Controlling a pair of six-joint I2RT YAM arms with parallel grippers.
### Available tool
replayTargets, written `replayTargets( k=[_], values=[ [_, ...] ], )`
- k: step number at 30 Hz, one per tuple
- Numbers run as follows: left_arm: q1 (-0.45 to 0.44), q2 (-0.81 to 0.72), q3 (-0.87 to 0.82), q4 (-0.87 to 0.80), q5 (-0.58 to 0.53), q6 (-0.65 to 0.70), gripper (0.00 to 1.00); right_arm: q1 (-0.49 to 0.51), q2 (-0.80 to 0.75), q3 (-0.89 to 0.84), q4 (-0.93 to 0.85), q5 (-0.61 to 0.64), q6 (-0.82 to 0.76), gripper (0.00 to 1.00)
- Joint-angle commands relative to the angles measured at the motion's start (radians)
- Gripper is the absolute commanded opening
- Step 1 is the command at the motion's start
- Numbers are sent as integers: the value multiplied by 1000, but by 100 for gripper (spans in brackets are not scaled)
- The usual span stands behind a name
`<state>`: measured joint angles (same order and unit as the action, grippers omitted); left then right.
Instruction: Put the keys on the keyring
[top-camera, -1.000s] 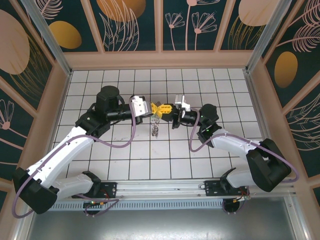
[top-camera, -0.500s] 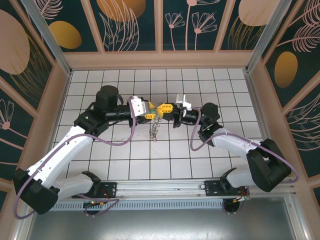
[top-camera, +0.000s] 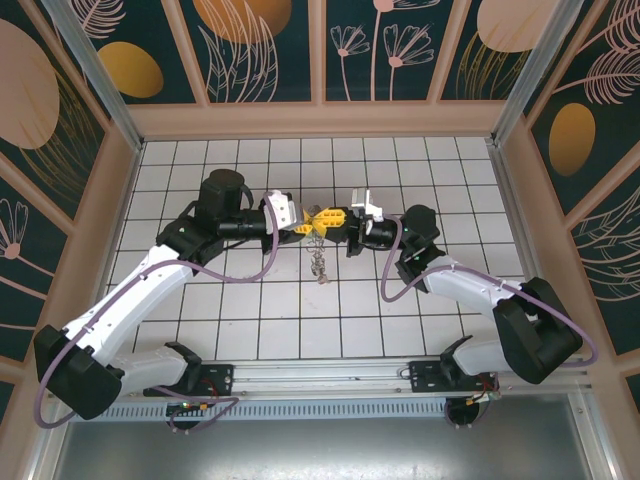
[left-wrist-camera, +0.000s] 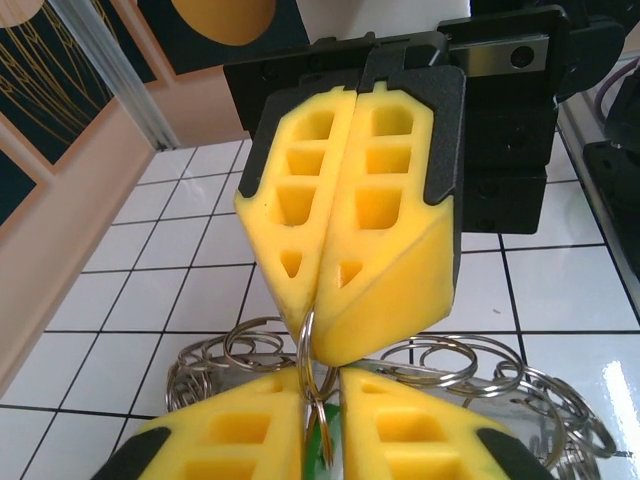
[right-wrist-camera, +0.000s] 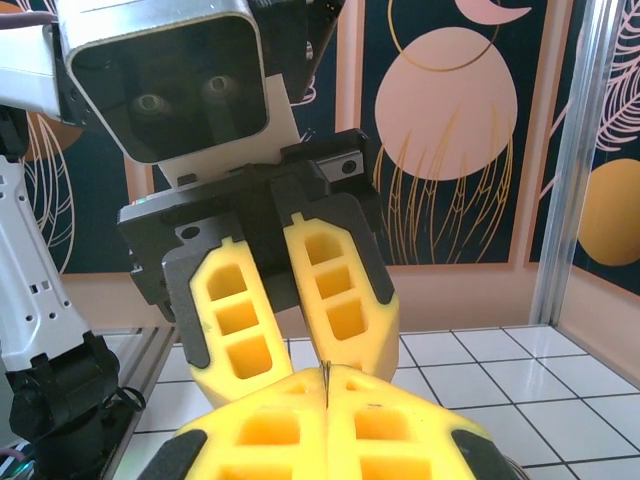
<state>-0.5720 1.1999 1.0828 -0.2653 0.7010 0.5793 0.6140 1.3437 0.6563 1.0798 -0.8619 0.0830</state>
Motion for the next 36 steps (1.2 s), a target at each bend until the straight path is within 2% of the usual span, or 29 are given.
replayTargets(
  k=[1, 4, 6, 10, 16, 17, 22, 27, 31, 36],
  values=[
    [4, 5, 12, 6, 28, -3, 14, -6, -30, 43, 49, -22, -23, 0],
    [5, -2, 7, 22, 30, -2, 8, -2, -31, 41, 38, -19, -33, 0],
    [5, -10, 0, 40, 25, -5, 0, 2, -32, 40, 23, -16, -47, 0],
    [6, -30, -13, 52, 7, 7, 0, 2, -39, 45, -56, -20, -104, 0],
    [7, -49, -26, 41, -133, 22, 0, -23, -43, 178, -558, -88, -393, 2],
    [7, -52, -22, 28, -153, 38, 0, -24, -41, 198, -628, -95, -440, 7],
    [6, -29, 36, -129, -176, 174, 0, -45, -10, 310, -918, -104, -585, 22],
    [7, 13, 88, -260, -236, 245, 0, -57, 45, 433, -1161, -105, -700, 28],
    [6, 56, 123, -316, -257, 253, 0, -40, 83, 480, -1209, -113, -715, 31],
    [6, 84, 142, -338, -245, 254, 0, 1, 98, 467, -1186, -30, -723, 36]
  ],
)
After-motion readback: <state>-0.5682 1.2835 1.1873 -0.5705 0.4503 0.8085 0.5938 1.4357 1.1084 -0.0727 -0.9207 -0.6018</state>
